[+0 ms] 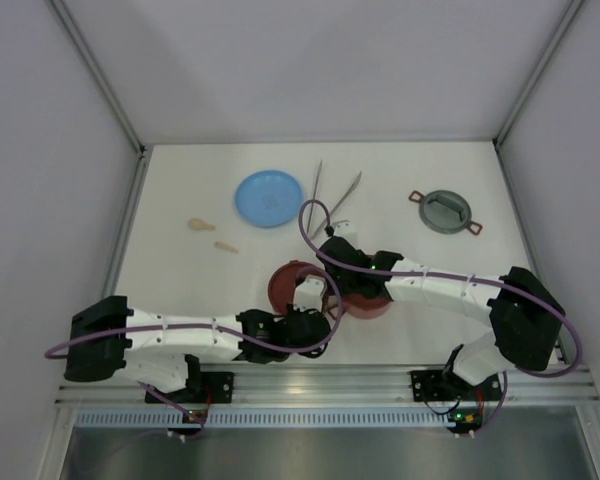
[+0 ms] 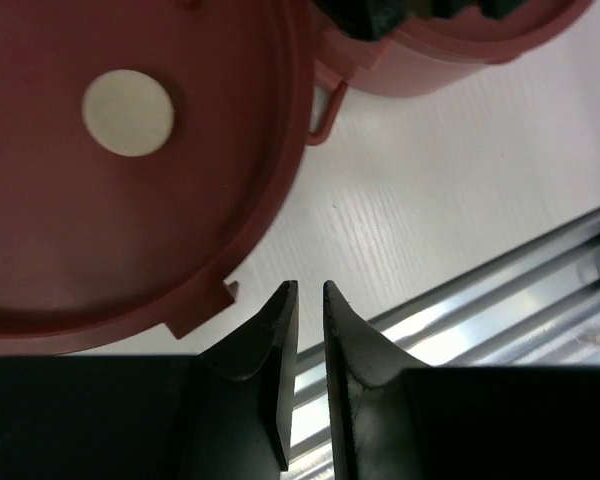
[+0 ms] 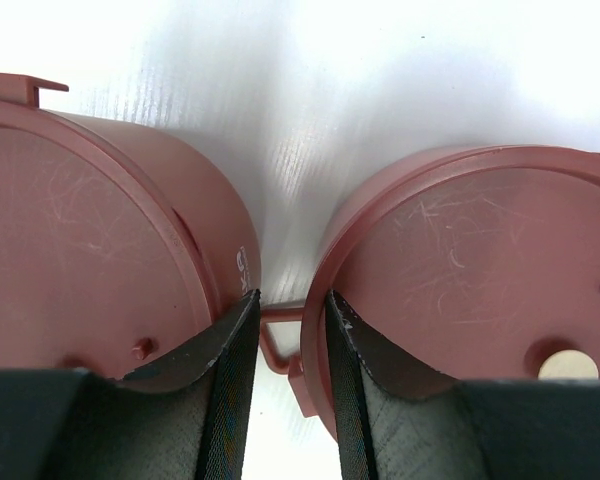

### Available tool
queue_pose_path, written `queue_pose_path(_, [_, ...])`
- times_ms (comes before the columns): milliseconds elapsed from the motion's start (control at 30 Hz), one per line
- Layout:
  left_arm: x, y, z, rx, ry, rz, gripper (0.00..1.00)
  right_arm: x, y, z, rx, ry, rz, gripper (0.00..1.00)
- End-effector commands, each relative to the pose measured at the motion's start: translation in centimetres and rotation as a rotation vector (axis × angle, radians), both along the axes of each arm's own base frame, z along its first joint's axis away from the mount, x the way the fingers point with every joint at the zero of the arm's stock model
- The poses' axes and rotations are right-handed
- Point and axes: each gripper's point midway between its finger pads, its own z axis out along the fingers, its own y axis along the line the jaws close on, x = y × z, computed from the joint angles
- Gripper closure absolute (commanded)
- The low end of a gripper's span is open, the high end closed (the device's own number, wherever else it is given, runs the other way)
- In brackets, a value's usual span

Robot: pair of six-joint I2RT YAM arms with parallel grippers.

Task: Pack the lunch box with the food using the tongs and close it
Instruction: Adjust the packing box at the center of the board.

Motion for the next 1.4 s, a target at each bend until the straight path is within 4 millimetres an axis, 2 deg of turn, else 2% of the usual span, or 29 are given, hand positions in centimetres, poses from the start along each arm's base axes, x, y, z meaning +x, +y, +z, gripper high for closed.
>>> queue_pose_path(0, [2.1, 1.0, 0.8, -0.04, -0.08, 0.141, 0.79, -1.8, 0.2, -2.3, -0.028, 0.077, 0.018, 0.68])
queue_pose_path(267, [4.5, 6.5, 1.1, 0.012, -0.184, 0.36, 0.77, -1.5, -0.8, -2.1, -0.042, 0.061, -0.004, 0.67])
queue_pose_path(500, [5.7, 9.7, 2.1, 0.038, -0.206, 0.465, 0.76, -1.5, -1.5, -1.9, -0.041, 0.058, -0.015, 0.67])
queue_pose_path(733, [7.2, 12.8, 1.8, 0.103, -0.182, 0.559, 0.75, -1.4, -2.5, -1.6, -0.038, 0.049, -0.03, 0.66])
queue_pose_path(833, [7.9, 13.3, 1.8, 0.111, -0.179, 0.559, 0.75, -1.3, -2.8, -1.4, -0.037, 0.045, -0.036, 0.66])
queue_pose_path(1067, [11.0, 13.3, 2.1, 0.094, -0.17, 0.584, 0.75, -1.0, -3.1, -1.2, -0.033, 0.045, -0.038, 0.66])
queue_pose_path(1367, [13.8, 12.5, 2.1, 0.1, -0.159, 0.562, 0.75, -1.0, -3.8, -0.5, -0.026, 0.033, -0.043, 0.66])
